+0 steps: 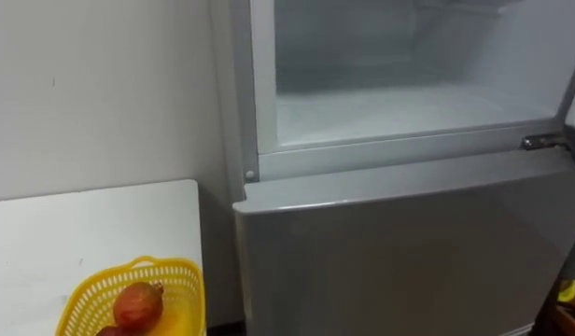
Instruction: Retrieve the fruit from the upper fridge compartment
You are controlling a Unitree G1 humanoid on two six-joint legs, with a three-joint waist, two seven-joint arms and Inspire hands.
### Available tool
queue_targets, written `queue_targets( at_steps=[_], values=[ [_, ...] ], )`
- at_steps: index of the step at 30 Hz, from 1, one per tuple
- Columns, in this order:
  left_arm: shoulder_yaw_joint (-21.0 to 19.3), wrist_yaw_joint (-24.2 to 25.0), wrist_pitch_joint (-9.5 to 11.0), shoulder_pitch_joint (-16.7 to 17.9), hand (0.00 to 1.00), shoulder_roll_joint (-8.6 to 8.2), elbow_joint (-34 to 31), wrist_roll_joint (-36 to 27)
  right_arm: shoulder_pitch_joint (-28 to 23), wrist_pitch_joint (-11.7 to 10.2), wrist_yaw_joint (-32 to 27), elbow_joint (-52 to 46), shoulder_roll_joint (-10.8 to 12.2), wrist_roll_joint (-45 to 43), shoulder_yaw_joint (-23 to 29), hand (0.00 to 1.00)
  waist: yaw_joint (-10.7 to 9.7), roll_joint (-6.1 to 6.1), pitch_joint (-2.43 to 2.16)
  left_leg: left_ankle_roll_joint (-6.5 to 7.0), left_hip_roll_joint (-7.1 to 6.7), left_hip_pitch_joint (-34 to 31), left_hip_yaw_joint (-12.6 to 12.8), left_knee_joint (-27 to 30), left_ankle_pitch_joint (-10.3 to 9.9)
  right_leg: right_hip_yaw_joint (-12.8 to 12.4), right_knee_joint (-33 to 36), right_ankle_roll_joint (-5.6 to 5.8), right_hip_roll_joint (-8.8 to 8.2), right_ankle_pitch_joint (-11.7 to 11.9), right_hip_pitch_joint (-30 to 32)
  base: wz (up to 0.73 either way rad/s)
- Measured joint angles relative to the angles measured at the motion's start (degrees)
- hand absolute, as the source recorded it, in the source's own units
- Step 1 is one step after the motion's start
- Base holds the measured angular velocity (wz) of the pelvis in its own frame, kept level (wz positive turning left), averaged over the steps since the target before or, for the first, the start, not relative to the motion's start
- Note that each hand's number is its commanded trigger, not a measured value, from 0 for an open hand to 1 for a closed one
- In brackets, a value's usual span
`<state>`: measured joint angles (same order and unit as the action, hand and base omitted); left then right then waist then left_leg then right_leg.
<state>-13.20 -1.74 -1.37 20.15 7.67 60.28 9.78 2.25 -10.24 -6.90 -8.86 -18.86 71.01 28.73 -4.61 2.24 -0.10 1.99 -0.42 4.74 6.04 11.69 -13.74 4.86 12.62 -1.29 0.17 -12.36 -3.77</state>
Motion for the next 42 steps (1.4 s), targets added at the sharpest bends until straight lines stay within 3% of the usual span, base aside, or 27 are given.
queue_targets(
  at_steps=[5, 10, 14, 20, 37, 42],
  values=[
    [1.3, 0.0, -0.1, 0.1, 0.00, 0.75, 0.5, 0.0, 0.0, 1.6, 2.2, -1.1, 0.0, -3.2, -2.9, 0.00, 0.5, 1.82, 0.00, -0.07, 0.00, 0.0, -0.1, 0.2, 0.1, 0.4, 0.0, -0.17, -0.03, 0.1, -0.2, 0.03],
    [1.7, 0.0, 0.0, -0.1, 0.00, 1.33, 1.6, 0.0, 0.0, 2.8, 5.2, -1.4, 0.0, -4.0, -5.6, 0.00, 0.7, 2.23, -0.34, -0.06, -0.02, 0.1, -0.3, 0.2, 0.1, 0.5, 0.0, -0.19, -0.05, 0.3, -0.3, 0.00],
    [2.9, 0.0, -0.1, -0.6, 0.00, 1.97, 1.7, 0.0, 0.0, 3.3, 7.6, -3.2, 0.0, -4.0, -8.1, 0.00, 2.0, 1.85, -0.11, -0.06, 0.01, 0.0, -0.8, 0.2, 0.1, 0.9, 0.0, -0.21, -0.11, 0.3, -0.4, 0.06],
    [2.9, 0.0, -1.1, -0.3, 0.00, 2.23, 1.7, 0.0, 0.1, 4.4, 10.0, -4.0, -1.0, -3.7, -9.5, 0.00, 2.1, 0.82, 0.29, -0.05, -0.02, 0.1, -1.7, 0.2, 0.1, 1.9, -0.4, -0.21, -0.25, 0.3, -1.0, 0.07],
    [3.3, -0.6, -1.6, -0.6, 0.00, 2.28, 1.3, 0.0, 0.1, 6.7, 12.1, -3.7, -1.3, -4.3, -8.9, 0.00, 1.3, 1.08, -0.05, -0.12, -0.23, 0.0, -2.2, 1.0, 0.1, 2.8, -1.0, -0.24, -0.31, 0.3, -1.9, 0.02],
    [3.3, -1.4, -1.6, -0.6, 0.00, 2.29, 1.6, 0.0, 0.1, 6.7, 11.2, -3.6, -1.3, -10.4, -8.0, 0.00, 1.1, 1.16, -0.03, -0.12, -0.25, 0.3, -2.2, 1.0, 0.1, 3.0, -1.1, -0.25, -0.37, 0.3, -2.1, 0.01]
  ],
)
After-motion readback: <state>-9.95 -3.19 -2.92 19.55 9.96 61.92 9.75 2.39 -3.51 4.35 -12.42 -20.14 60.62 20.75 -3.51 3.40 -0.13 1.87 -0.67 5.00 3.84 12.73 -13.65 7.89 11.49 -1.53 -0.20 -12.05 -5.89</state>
